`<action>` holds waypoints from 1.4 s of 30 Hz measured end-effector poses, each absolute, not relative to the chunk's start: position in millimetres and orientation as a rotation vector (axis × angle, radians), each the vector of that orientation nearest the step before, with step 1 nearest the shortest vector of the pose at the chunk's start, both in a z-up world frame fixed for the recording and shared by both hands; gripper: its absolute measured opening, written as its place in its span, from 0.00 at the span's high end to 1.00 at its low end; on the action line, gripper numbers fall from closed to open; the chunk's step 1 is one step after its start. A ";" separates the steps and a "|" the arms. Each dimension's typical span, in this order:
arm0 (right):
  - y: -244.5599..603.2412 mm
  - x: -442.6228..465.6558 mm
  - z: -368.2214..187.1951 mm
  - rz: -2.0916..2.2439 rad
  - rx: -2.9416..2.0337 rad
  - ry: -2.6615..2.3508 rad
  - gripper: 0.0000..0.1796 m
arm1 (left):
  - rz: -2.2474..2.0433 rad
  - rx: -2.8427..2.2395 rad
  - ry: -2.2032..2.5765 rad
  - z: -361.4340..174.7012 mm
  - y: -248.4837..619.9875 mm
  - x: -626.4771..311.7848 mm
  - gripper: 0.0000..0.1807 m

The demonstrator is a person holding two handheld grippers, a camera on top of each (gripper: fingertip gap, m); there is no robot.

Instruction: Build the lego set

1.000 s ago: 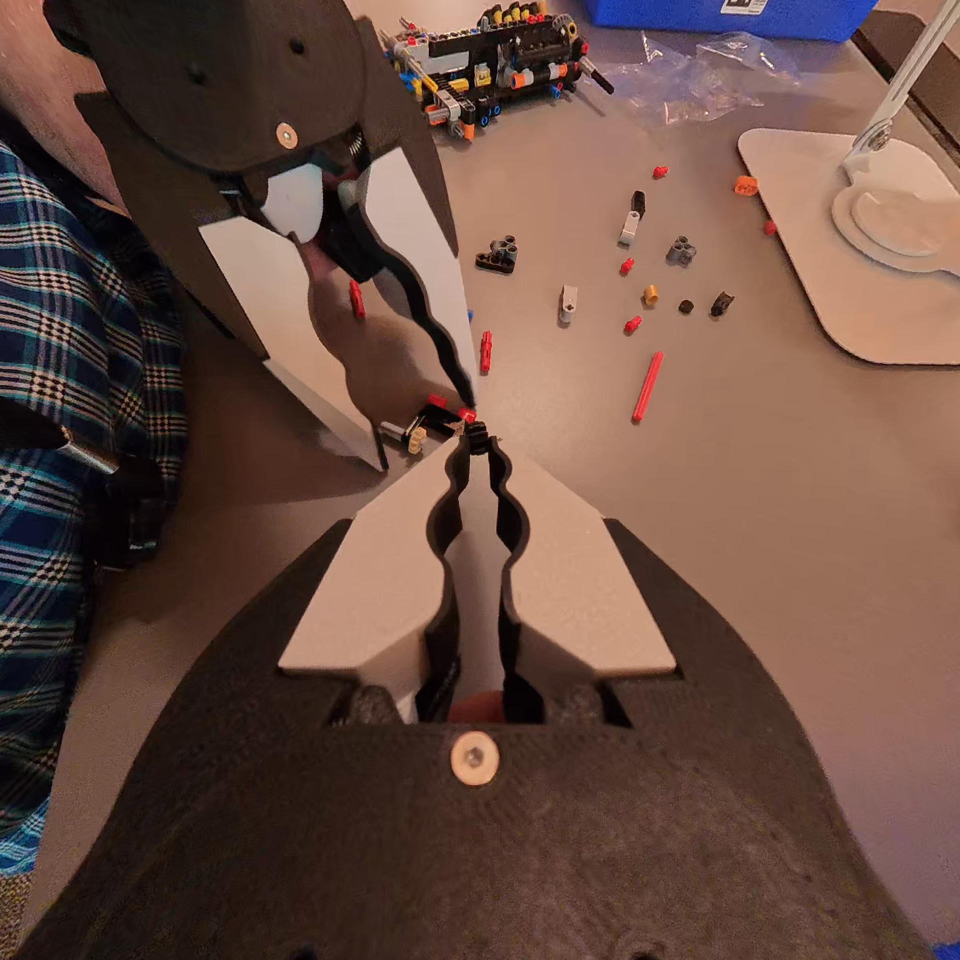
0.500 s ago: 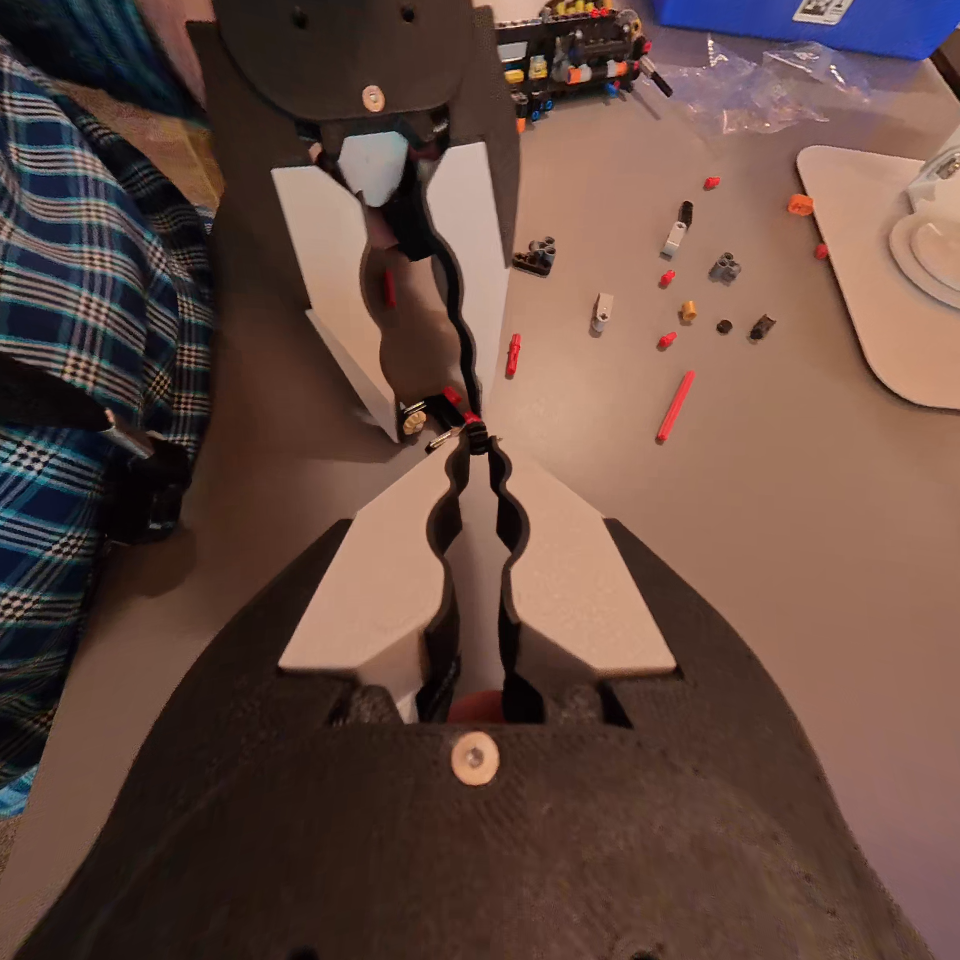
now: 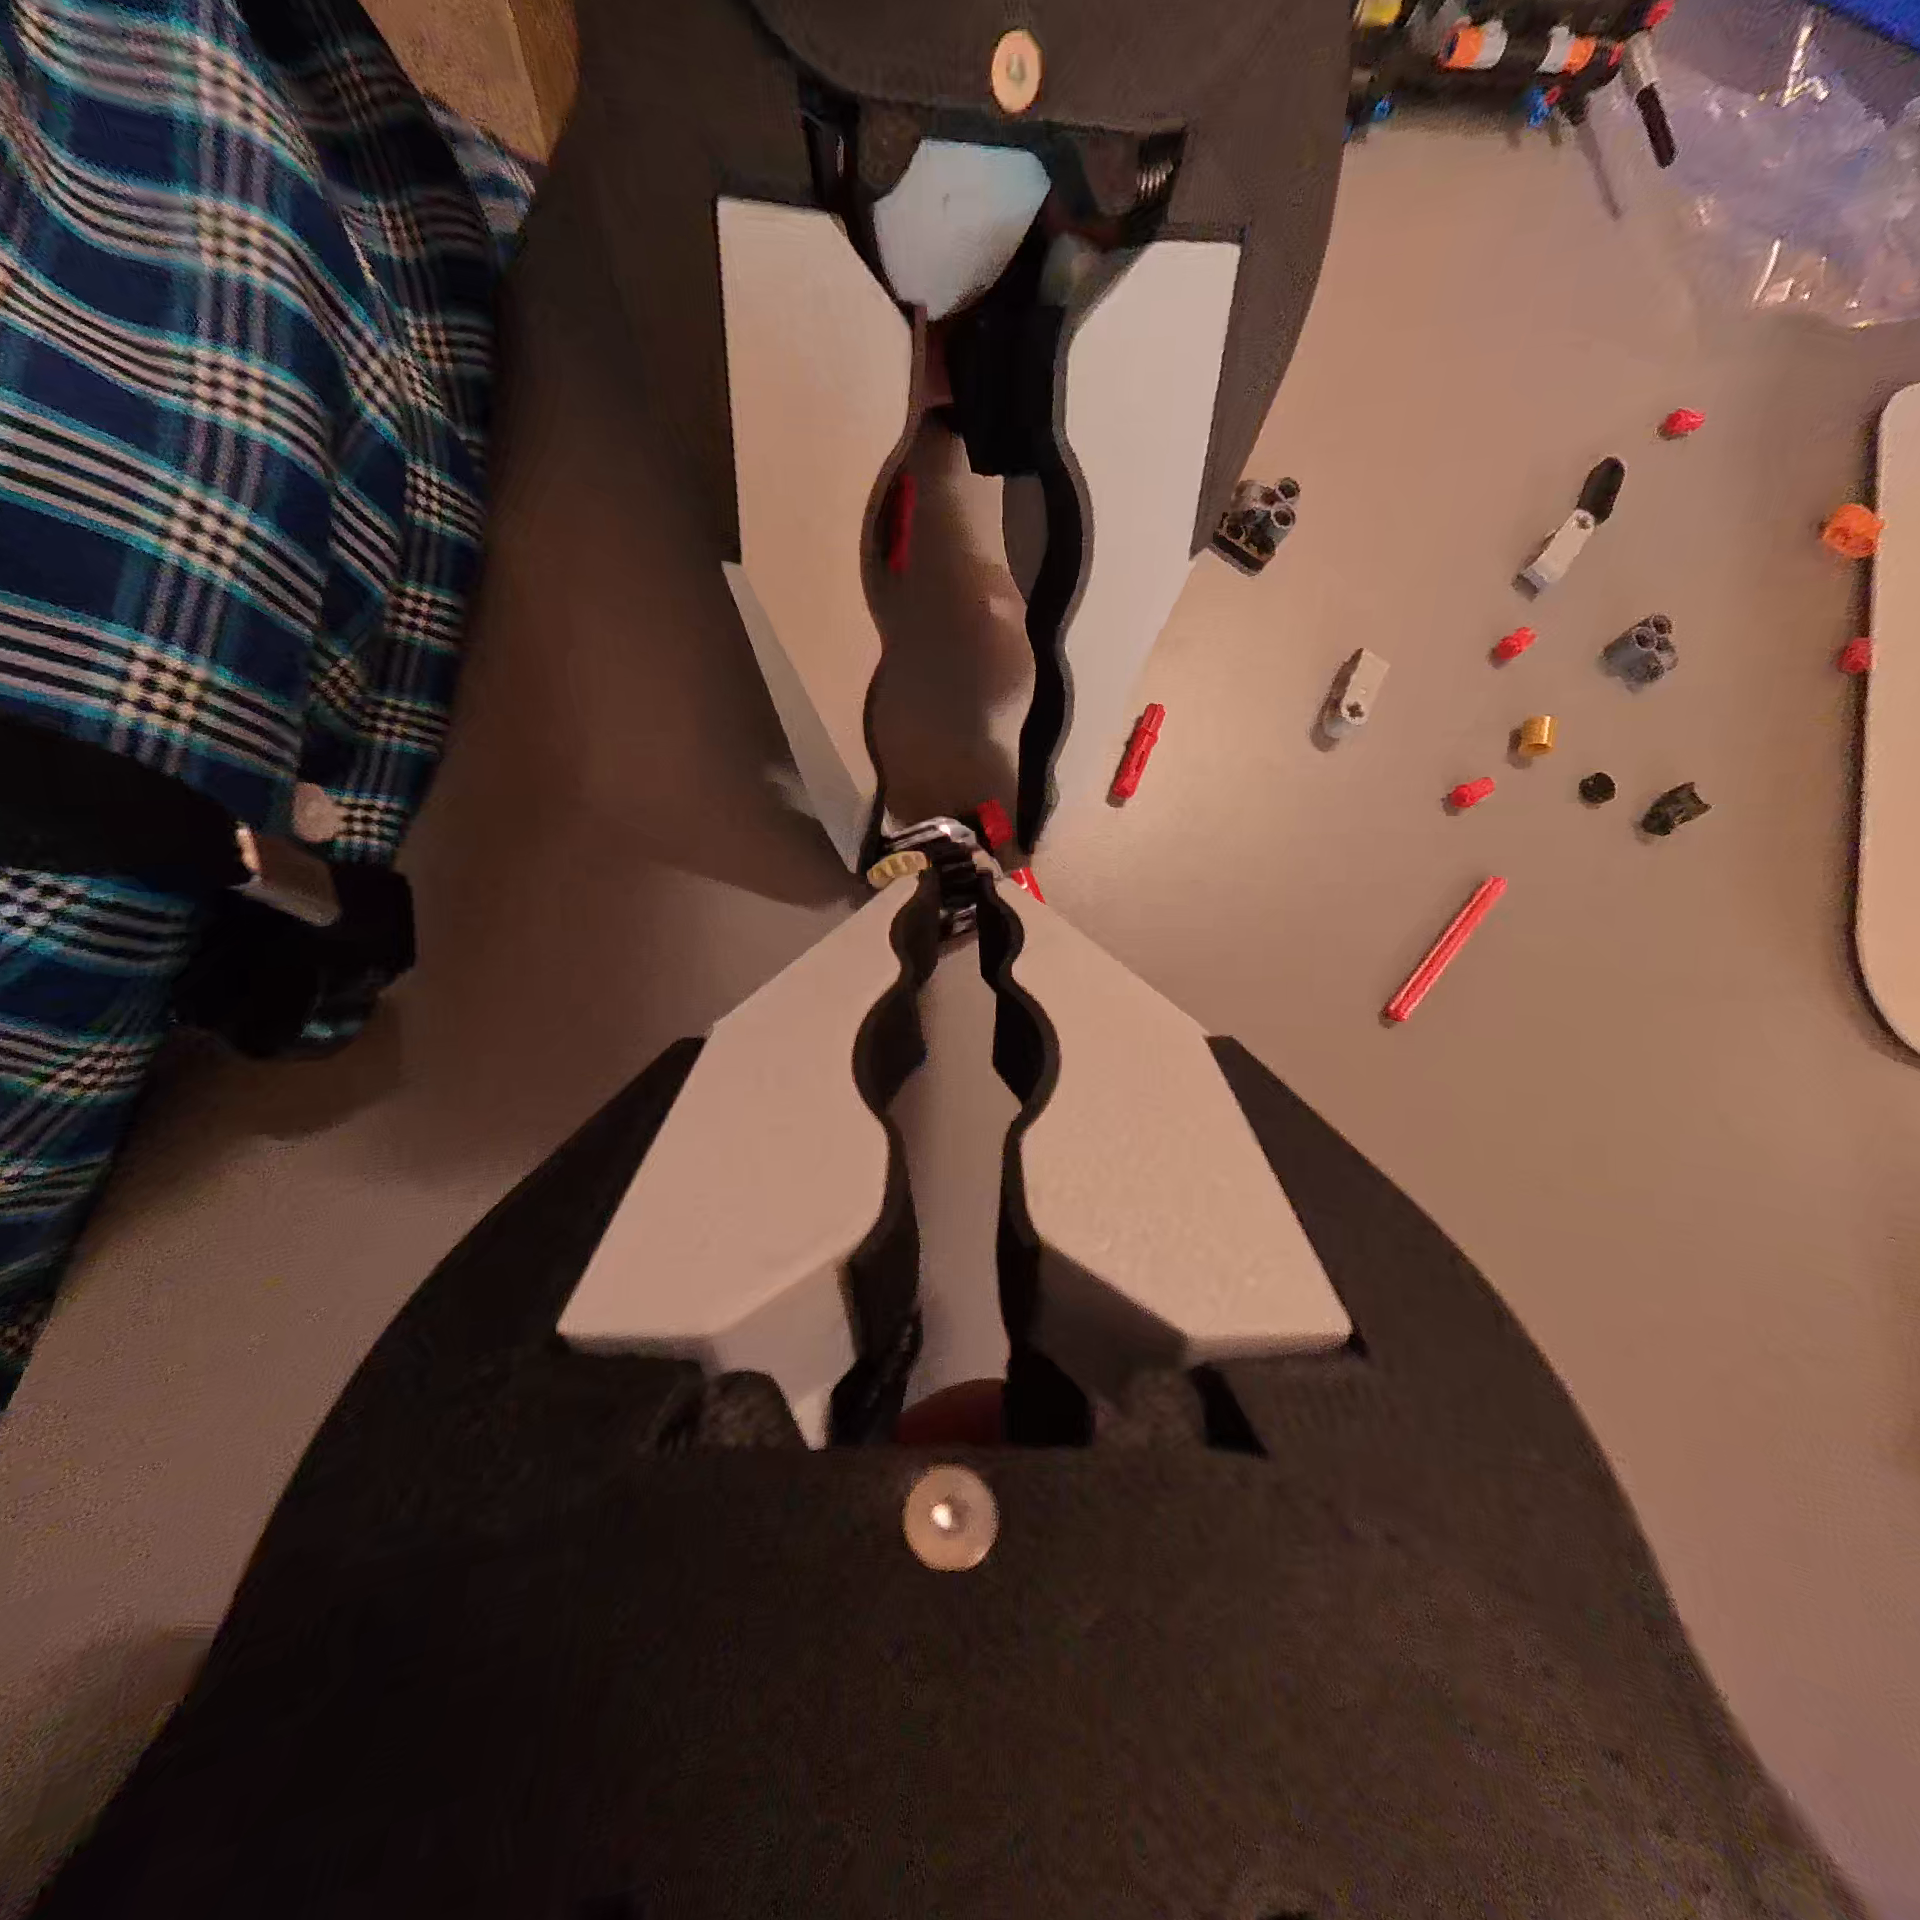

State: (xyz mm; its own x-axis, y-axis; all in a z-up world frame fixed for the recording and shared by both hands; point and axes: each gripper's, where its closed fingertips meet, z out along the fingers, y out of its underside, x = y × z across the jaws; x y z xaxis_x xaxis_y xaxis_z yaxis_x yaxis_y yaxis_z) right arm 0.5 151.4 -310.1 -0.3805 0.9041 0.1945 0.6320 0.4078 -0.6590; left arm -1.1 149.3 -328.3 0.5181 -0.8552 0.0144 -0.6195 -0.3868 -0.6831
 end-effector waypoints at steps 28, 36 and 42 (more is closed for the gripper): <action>150.8 1.1 -316.8 0.586 -1.334 -2.161 1.00 | -0.491 -2.107 1.211 -327.4 148.6 -1.3 0.83; 149.3 0.3 -317.8 0.618 -1.347 -2.147 1.00 | -0.495 -2.107 1.206 -327.1 148.6 -1.4 0.83; 153.2 2.5 -310.4 0.645 -1.379 -2.092 0.99 | -0.497 -2.110 1.207 -327.0 148.3 -1.5 0.83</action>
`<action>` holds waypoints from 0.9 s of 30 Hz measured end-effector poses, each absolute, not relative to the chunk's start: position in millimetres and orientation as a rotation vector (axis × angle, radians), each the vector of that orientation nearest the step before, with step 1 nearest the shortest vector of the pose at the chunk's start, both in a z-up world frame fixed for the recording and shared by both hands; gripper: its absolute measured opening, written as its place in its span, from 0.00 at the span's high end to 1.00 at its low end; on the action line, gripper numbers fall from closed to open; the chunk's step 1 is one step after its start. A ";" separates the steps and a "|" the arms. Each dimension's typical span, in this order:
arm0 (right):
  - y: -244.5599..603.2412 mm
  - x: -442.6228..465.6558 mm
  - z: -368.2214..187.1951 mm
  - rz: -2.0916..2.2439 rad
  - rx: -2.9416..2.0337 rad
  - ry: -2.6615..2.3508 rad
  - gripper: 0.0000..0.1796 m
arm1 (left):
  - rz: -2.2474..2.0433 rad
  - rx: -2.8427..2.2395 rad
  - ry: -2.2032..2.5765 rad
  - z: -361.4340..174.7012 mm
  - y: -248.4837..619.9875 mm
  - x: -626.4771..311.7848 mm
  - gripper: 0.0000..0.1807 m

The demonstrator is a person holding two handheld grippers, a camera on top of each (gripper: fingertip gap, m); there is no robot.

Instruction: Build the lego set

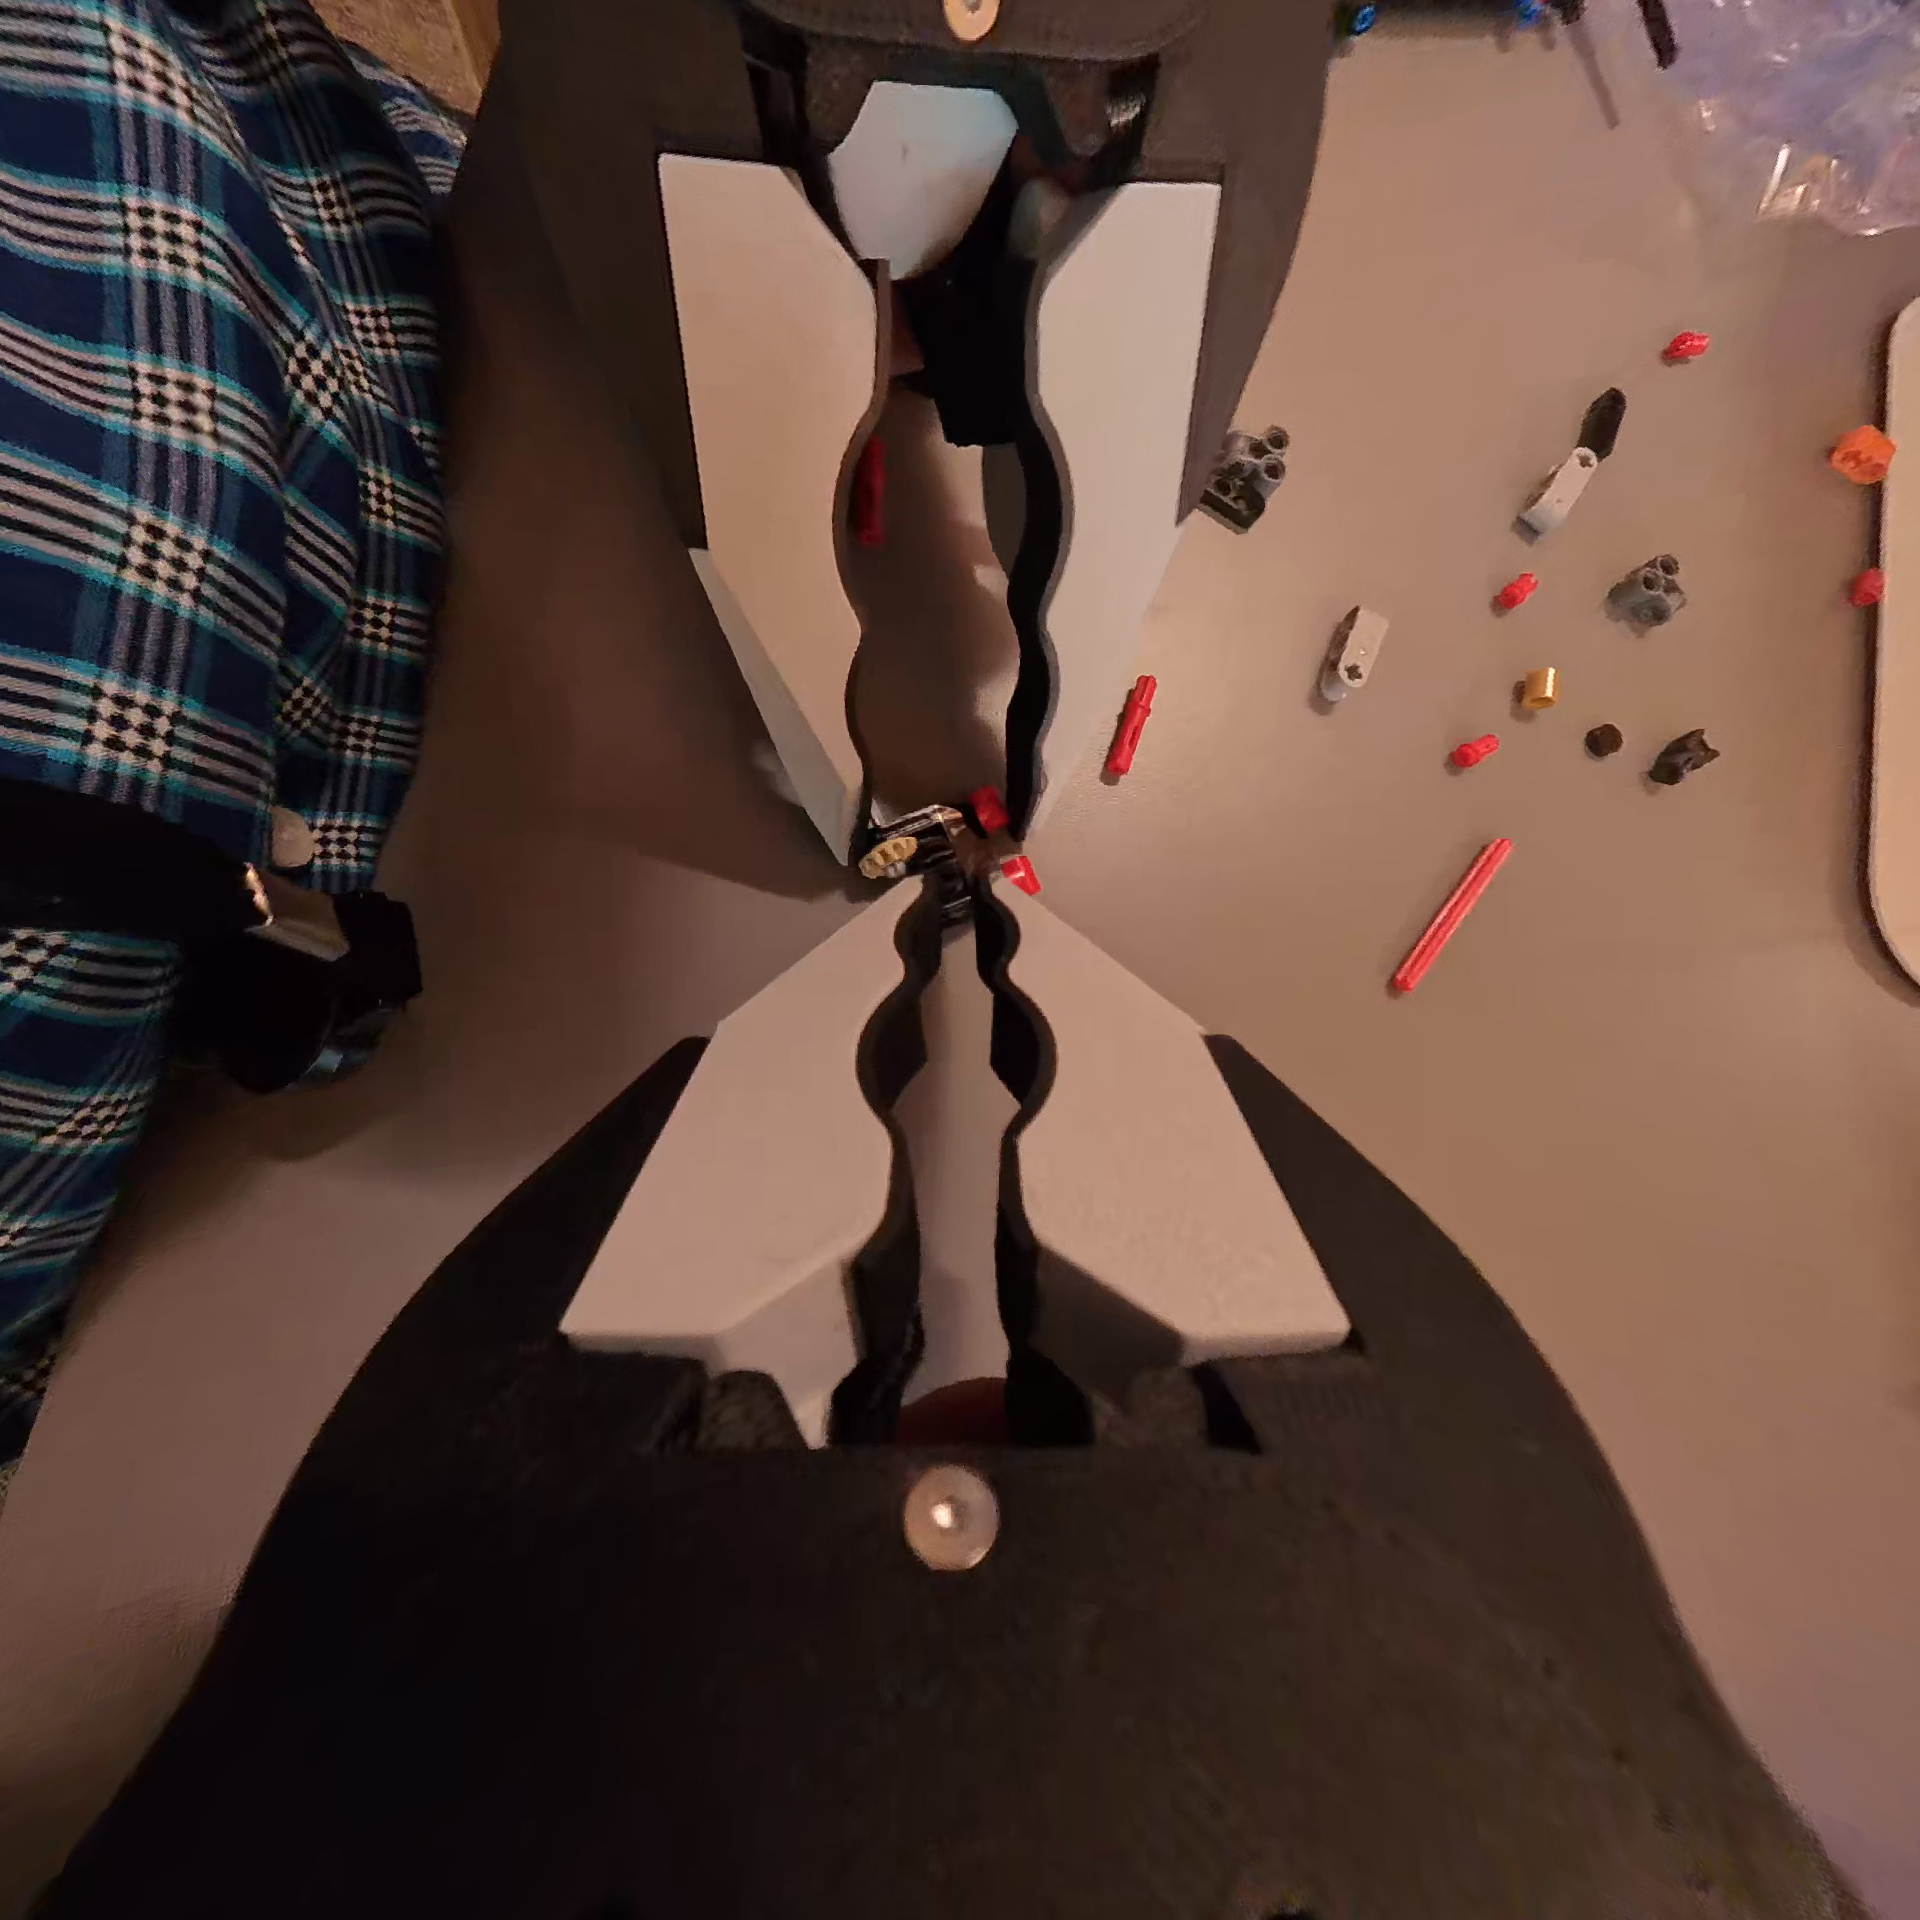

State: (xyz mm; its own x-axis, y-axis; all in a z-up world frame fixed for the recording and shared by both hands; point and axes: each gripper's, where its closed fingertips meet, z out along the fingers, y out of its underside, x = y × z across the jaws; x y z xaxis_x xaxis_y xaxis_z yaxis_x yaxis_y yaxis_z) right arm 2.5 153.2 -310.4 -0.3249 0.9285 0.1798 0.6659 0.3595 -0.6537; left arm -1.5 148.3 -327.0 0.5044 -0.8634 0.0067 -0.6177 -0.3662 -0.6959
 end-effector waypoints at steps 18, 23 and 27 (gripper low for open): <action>153.7 -2.4 -306.1 0.721 -1.407 -1.985 1.00 | -0.481 -2.115 1.214 -327.6 147.3 -2.6 0.83; 154.5 4.7 -303.9 0.733 -1.420 -1.973 1.00 | -0.485 -2.116 1.214 -327.9 146.9 -2.9 0.83; 150.1 0.6 -312.9 0.706 -1.409 -2.003 1.00 | -0.481 -2.117 1.216 -328.2 146.7 -3.1 0.83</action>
State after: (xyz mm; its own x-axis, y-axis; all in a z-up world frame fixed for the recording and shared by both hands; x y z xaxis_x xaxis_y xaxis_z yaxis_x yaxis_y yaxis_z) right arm 0.6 150.1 -312.9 -0.2705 0.9495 0.1591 0.6400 0.3008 -0.7070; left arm -3.1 146.7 -328.2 0.5045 -0.8634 -0.0018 -0.6286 -0.3659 -0.6862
